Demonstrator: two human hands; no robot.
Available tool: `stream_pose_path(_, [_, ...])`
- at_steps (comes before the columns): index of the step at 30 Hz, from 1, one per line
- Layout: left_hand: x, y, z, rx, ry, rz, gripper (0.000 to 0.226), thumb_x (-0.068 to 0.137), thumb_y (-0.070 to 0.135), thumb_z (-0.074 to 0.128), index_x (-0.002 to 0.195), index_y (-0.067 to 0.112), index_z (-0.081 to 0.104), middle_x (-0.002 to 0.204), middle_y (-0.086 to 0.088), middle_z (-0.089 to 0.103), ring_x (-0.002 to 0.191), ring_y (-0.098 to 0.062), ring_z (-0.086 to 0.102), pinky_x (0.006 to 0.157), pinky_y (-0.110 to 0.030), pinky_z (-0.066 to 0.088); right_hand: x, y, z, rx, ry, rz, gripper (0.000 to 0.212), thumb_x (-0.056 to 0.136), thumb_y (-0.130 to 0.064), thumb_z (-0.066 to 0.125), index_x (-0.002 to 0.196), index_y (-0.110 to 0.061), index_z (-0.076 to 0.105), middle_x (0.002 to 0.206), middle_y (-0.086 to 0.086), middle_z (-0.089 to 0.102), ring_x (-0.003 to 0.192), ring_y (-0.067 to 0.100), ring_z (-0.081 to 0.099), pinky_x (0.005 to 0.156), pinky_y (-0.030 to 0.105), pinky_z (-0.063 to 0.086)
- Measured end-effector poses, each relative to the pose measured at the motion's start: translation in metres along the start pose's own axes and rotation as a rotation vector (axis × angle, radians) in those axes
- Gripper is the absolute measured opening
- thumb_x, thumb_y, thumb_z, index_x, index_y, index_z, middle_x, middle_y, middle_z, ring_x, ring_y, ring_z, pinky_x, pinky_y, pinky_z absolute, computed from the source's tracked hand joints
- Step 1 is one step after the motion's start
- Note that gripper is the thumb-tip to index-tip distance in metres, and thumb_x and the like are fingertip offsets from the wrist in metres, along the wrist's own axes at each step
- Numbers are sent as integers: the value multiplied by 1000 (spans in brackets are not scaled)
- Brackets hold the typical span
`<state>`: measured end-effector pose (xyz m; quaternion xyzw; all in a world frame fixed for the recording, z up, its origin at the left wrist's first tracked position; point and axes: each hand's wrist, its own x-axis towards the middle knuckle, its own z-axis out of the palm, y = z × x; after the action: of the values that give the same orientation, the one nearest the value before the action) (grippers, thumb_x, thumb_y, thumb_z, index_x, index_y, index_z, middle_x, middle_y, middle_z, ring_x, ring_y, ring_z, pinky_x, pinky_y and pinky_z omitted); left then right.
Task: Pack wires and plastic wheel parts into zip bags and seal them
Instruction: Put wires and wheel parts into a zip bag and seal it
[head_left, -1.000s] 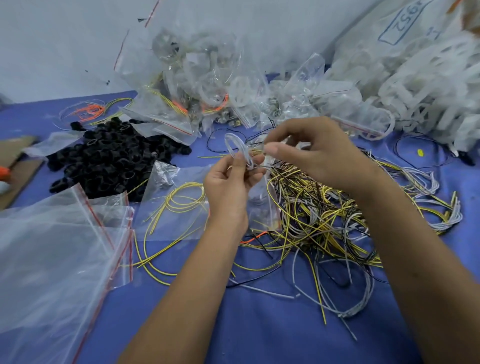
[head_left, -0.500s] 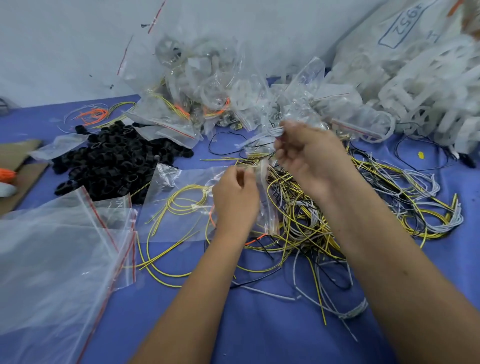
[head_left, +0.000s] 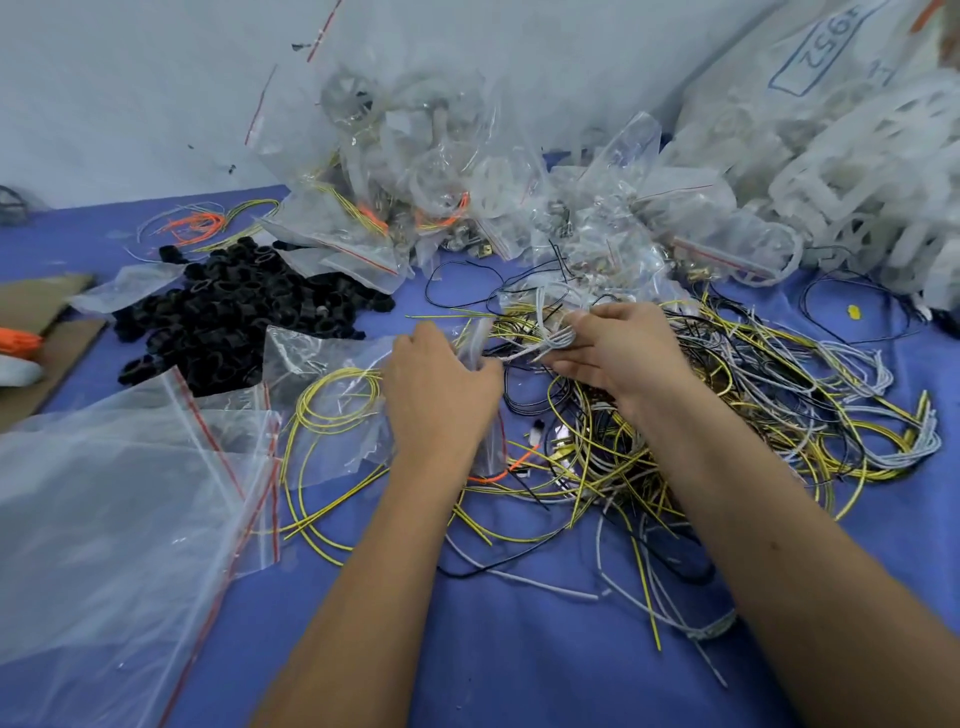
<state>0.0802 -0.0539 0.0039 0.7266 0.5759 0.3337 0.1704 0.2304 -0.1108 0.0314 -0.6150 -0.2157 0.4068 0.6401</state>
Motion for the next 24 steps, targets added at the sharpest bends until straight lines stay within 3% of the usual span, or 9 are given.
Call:
stream_pose_path(2, [3, -1, -1, -124, -1, 3, 17, 88, 24, 64, 79, 10, 62, 76, -3, 63, 78, -28, 60, 65, -37, 40, 1, 1, 0, -7, 24, -30, 8, 103, -7, 55, 95, -7, 53, 93, 21, 70, 58, 25, 73, 50, 26, 58])
stream_pose_path(5, [8, -5, -1, -310, -64, -74, 28, 91, 24, 69, 68, 9, 69, 58, -2, 62, 57, -22, 56, 58, -33, 40, 1, 1, -1, 173, -38, -65, 12, 102, -6, 55, 92, -6, 60, 76, 12, 71, 60, 21, 72, 51, 23, 54])
stream_pose_path(8, [9, -7, 0, -523, -110, -187, 32, 86, 30, 81, 60, 14, 71, 50, 3, 60, 47, -15, 50, 56, -29, 42, -3, -3, 1, 393, -221, -28, 16, 103, -10, 53, 91, -7, 63, 71, 5, 71, 65, 17, 70, 55, 22, 54])
stream_pose_path(11, [12, -9, 2, -690, -144, -255, 35, 86, 25, 83, 56, 17, 68, 48, 5, 60, 45, -11, 50, 49, -23, 44, -9, -5, 8, 476, -491, 22, 18, 103, -13, 49, 93, -8, 63, 85, 11, 70, 80, 23, 71, 73, 32, 61])
stream_pose_path(14, [15, -9, 1, -875, -233, -260, 29, 92, 11, 74, 64, 9, 72, 60, -5, 64, 55, -19, 53, 53, -24, 44, -17, 1, 18, 294, -652, 16, 17, 102, -13, 51, 93, -6, 63, 108, 27, 65, 101, 37, 68, 94, 50, 57])
stream_pose_path(16, [16, -8, -1, -921, -296, -241, 22, 93, 15, 74, 81, -2, 74, 73, -17, 66, 68, -23, 57, 63, -34, 46, -18, 3, 21, 190, -612, 0, 16, 103, -12, 53, 94, -5, 64, 108, 24, 67, 102, 35, 66, 92, 47, 58])
stream_pose_path(19, [19, -10, 2, -761, -212, -153, 32, 99, 18, 65, 73, 0, 67, 62, -12, 62, 61, -20, 54, 64, -40, 46, -16, 3, 18, 100, -482, -33, 20, 105, -12, 51, 94, -4, 66, 103, 18, 71, 98, 32, 69, 91, 48, 59])
stream_pose_path(21, [19, -11, 0, -629, -132, -46, 42, 102, 22, 58, 61, 12, 54, 48, 9, 49, 49, -9, 43, 57, -31, 38, -13, 4, 16, 34, -385, -49, 22, 106, -14, 50, 92, -8, 66, 104, 15, 73, 104, 34, 70, 96, 52, 56])
stream_pose_path(24, [19, -9, -2, -664, -121, 52, 52, 103, 27, 58, 54, 27, 40, 43, 13, 36, 40, -4, 34, 44, -17, 28, -11, 7, 16, -41, -302, -33, 22, 108, -14, 46, 90, -12, 58, 101, 11, 74, 104, 30, 73, 92, 47, 59])
